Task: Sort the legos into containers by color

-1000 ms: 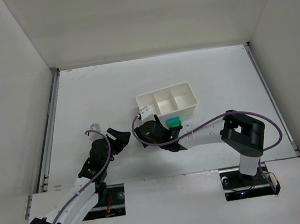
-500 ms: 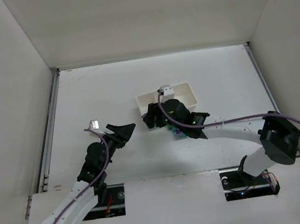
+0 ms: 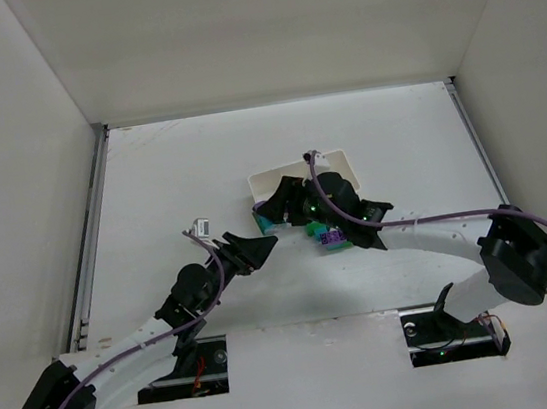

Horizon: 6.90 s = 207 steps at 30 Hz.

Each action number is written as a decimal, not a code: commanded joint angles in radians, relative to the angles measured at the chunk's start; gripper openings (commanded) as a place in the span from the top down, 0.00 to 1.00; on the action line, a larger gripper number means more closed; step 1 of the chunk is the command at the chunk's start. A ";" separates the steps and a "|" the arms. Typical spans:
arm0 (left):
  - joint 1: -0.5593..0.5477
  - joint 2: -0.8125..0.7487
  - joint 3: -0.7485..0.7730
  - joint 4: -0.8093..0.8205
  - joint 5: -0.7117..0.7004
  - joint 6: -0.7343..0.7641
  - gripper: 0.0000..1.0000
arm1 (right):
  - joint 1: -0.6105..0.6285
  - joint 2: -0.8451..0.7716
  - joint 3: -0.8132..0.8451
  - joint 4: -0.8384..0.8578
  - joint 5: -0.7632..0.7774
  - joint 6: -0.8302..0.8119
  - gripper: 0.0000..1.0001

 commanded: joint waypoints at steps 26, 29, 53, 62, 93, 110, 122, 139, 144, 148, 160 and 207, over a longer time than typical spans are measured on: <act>-0.002 0.047 0.017 0.121 -0.109 0.076 0.30 | 0.003 0.029 -0.068 0.197 -0.111 0.130 0.29; -0.008 0.065 0.023 0.122 -0.110 0.071 0.30 | 0.003 0.025 -0.082 0.210 -0.107 0.130 0.28; -0.075 0.118 0.014 0.185 -0.167 0.076 0.67 | 0.051 0.017 -0.109 0.227 -0.047 0.093 0.19; -0.066 0.124 0.016 0.173 -0.172 0.079 0.71 | 0.043 -0.021 -0.126 0.209 -0.024 0.067 0.04; -0.075 0.122 0.034 0.113 -0.184 0.119 0.72 | 0.009 -0.018 -0.122 0.141 -0.009 0.029 0.30; -0.069 0.144 0.050 0.113 -0.163 0.126 0.72 | 0.000 0.011 -0.100 0.141 -0.076 0.033 0.26; -0.055 0.125 0.030 0.113 -0.161 0.119 0.72 | -0.010 -0.026 -0.137 0.175 -0.075 0.044 0.38; 0.005 0.047 0.043 0.037 -0.130 0.122 0.73 | -0.170 -0.217 -0.241 0.200 -0.165 0.027 0.38; 0.014 -0.005 0.099 -0.098 -0.138 0.158 0.73 | -0.256 -0.303 -0.200 0.086 -0.090 -0.055 0.38; 0.023 -0.045 0.146 -0.221 -0.179 0.201 0.72 | -0.261 -0.279 -0.133 0.007 -0.001 -0.135 0.38; 0.169 -0.126 0.214 -0.463 -0.258 0.168 0.71 | -0.179 0.080 0.110 0.016 -0.013 -0.160 0.38; 0.017 -0.019 0.152 -0.154 0.109 0.303 0.73 | -0.011 -0.075 -0.113 0.187 -0.214 -0.019 0.00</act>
